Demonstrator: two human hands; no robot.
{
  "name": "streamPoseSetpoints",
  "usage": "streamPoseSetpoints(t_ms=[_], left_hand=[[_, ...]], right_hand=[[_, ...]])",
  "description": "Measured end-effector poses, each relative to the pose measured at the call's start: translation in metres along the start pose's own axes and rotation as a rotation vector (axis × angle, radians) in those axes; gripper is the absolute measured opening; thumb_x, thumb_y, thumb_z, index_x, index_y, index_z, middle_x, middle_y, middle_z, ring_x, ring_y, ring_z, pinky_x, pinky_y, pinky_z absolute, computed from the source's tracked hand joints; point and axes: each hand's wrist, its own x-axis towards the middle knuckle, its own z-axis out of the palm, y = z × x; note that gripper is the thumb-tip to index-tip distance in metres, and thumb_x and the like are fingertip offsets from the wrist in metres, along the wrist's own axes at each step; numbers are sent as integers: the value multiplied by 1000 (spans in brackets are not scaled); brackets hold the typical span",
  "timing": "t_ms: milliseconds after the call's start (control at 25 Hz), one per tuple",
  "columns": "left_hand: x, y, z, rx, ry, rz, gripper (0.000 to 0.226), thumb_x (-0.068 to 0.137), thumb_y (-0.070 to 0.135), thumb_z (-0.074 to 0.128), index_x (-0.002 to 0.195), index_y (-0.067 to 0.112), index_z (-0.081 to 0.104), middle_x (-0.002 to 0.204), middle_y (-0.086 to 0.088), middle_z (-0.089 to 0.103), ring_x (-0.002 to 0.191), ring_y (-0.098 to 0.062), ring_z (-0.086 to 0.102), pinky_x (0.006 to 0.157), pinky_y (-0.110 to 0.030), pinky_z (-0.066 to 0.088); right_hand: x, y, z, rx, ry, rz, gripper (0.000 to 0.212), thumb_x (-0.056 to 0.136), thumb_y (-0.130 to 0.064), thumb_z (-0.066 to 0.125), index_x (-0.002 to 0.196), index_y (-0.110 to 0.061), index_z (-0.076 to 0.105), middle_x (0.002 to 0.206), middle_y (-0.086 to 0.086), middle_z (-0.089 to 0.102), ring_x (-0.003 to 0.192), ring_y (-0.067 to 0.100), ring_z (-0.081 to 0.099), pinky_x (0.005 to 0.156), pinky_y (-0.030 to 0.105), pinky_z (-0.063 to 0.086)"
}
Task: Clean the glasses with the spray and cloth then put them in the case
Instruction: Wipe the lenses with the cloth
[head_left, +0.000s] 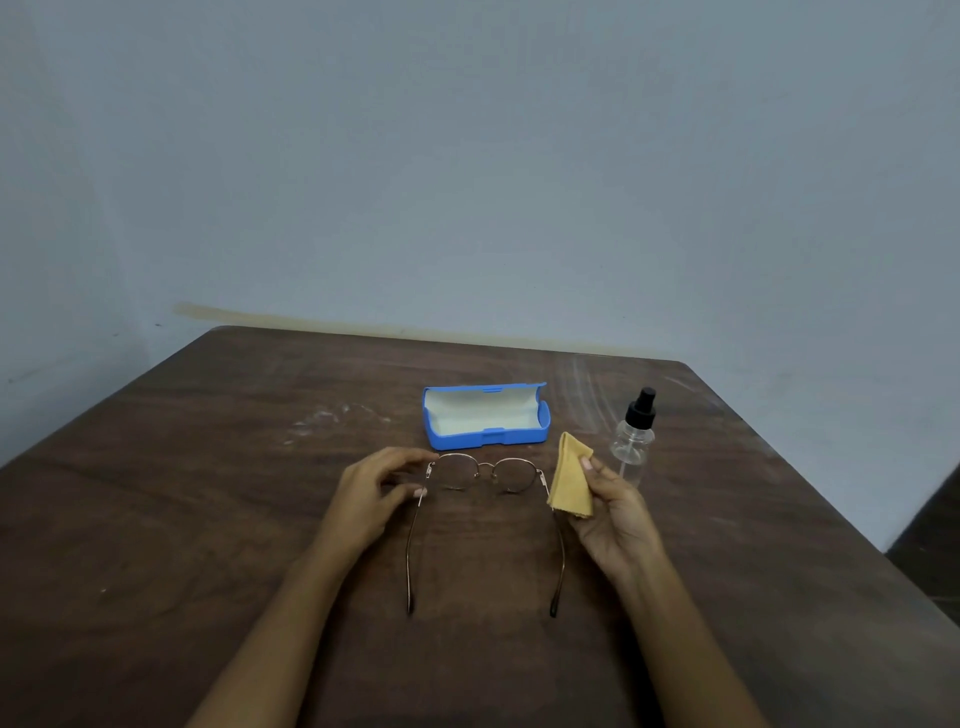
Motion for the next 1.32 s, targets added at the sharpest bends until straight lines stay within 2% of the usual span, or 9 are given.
streamPoseSetpoints(t_ms=[200,280,440,560,680,800,960,1160,1320], left_hand=[[2,0,2,12,-42,7,28,71,-5,69,94,10,73,98,5,67,89,21,53,79,3,37],[2,-2,3,11,-28,-1,26,72,-5,69,93,10,73,97,6,67,87,24,53,79,3,37],[3,-5,3,10,12,4,22,73,-3,69,90,10,74,91,7,69,85,22,55,77,3,38],[3,-5,4,23,60,36,20,74,-3,68,87,10,74,86,5,71,83,19,56,74,2,39],[3,-5,5,39,120,70,20,75,-6,66,86,9,74,86,4,72,82,15,59,73,1,39],[3,-6,7,82,168,111,18,78,-3,64,88,9,74,88,8,70,87,5,59,75,1,39],[4,-6,10,112,212,123,9,79,3,66,85,6,72,81,0,73,71,-2,63,70,-13,47],[5,-5,14,131,263,107,6,79,1,66,80,4,71,68,-5,72,57,-8,63,62,-29,50],[5,-3,19,148,299,132,9,76,-1,68,83,3,72,76,-9,74,63,-13,67,63,-30,54]], right_hand=[[-1,-3,-3,-18,14,41,15,91,-8,46,91,-9,61,79,8,69,64,17,69,55,28,57],[-1,-3,-4,-5,15,66,14,91,-9,47,92,-9,61,81,9,68,72,21,67,58,31,58],[0,-5,-5,23,-7,88,13,89,-9,48,91,-9,61,78,9,70,71,21,68,58,34,59],[2,-4,-5,50,-42,75,16,79,-10,54,93,-7,62,84,9,66,71,19,67,65,36,59],[3,-3,-5,111,-71,50,23,71,-10,57,92,-6,64,78,8,71,70,19,69,72,41,57],[4,-3,-4,189,-101,28,21,73,-7,54,92,-4,63,77,9,74,70,20,71,77,46,53],[3,1,0,193,-140,14,22,89,-5,43,91,-2,64,74,11,72,70,20,70,79,43,54],[0,1,2,145,57,-32,14,91,-8,45,90,-12,59,81,8,66,72,19,63,65,35,57],[-4,8,6,-236,231,-208,15,87,-5,52,80,-16,60,76,3,60,64,14,53,49,20,46]])
